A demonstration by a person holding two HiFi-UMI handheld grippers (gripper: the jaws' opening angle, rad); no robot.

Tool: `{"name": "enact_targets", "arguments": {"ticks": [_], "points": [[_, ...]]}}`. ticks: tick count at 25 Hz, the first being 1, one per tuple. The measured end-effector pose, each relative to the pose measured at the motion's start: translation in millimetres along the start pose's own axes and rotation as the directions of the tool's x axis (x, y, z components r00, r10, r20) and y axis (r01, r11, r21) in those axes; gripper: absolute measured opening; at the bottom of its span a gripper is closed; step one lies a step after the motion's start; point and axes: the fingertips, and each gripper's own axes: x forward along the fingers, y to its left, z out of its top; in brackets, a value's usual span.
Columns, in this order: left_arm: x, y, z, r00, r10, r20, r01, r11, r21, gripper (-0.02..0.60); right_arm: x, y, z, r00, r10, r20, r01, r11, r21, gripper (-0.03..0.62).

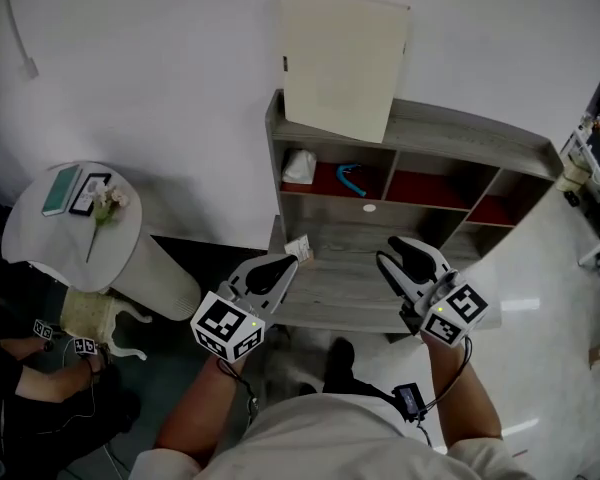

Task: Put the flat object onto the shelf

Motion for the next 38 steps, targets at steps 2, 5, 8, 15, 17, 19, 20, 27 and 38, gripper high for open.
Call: {"name": "enact_targets", "arguments": {"ticks": [2, 5, 8, 15, 17, 19, 20, 27, 38], "points": [[-5.9, -9.2, -5.8, 1.0, -0.007, -0.004, 0.007, 1.0, -0.007, 0.015, -13.7, 10.4, -4.7, 1.0, -0.017, 0.009, 0.017, 1.0, 0.014, 0.115], [-13.1, -24.3, -10.1, 1.0, -0.03, 0.004, 0.03, 0.999, -0.039, 0.015, -32.7, 24.7, -11.3, 0.999, -0.034, 0.008, 0.034, 0.999, 0.012, 0.096], [-17.8, -37.3, -11.1, 0.999, -0.043, 0.01, 0.043, 0.998, -0.038, 0.015, -46.4, 37.5, -20.1, 0.999, -0.034, -0.013, 0.034, 0.999, -0.021, 0.072], [-9.8, -77.5, -23.8, 0.999, -0.037, -0.001, 0.037, 0.999, -0.005, 0.015, -76.4, 45.0, -40.5, 0.997, 0.01, -0.073, -0.013, 0.999, -0.029, 0.034], [-6.0, -89.1, -22.7, 1.0, -0.019, 0.005, 0.019, 1.0, -0.017, 0.015, -88.2, 43.2, -41.6, 0.996, 0.025, -0.088, -0.028, 0.999, -0.03, 0.028], [-3.1, -101.8, -16.5, 1.0, 0.003, 0.024, -0.002, 1.0, -0.028, 0.015, -101.0, 41.0, -40.6, 0.994, 0.041, -0.102, -0.045, 0.998, -0.033, 0.027], [-1.7, -108.9, -13.1, 0.999, 0.012, 0.034, -0.011, 1.0, -0.027, 0.015, -107.4, 39.9, -39.8, 0.993, 0.05, -0.106, -0.054, 0.998, -0.037, 0.026], [9.1, -164.4, -10.3, 0.999, 0.045, 0.027, -0.044, 0.999, -0.01, 0.015, -155.6, 36.7, -40.7, 0.989, 0.098, -0.112, -0.103, 0.994, -0.043, 0.02], [-4.7, -240.0, -32.1, 0.996, 0.085, -0.024, -0.085, 0.996, -0.018, 0.015, -220.9, 56.7, -58.5, 0.981, 0.15, -0.123, -0.155, 0.987, -0.034, 0.02]]}}
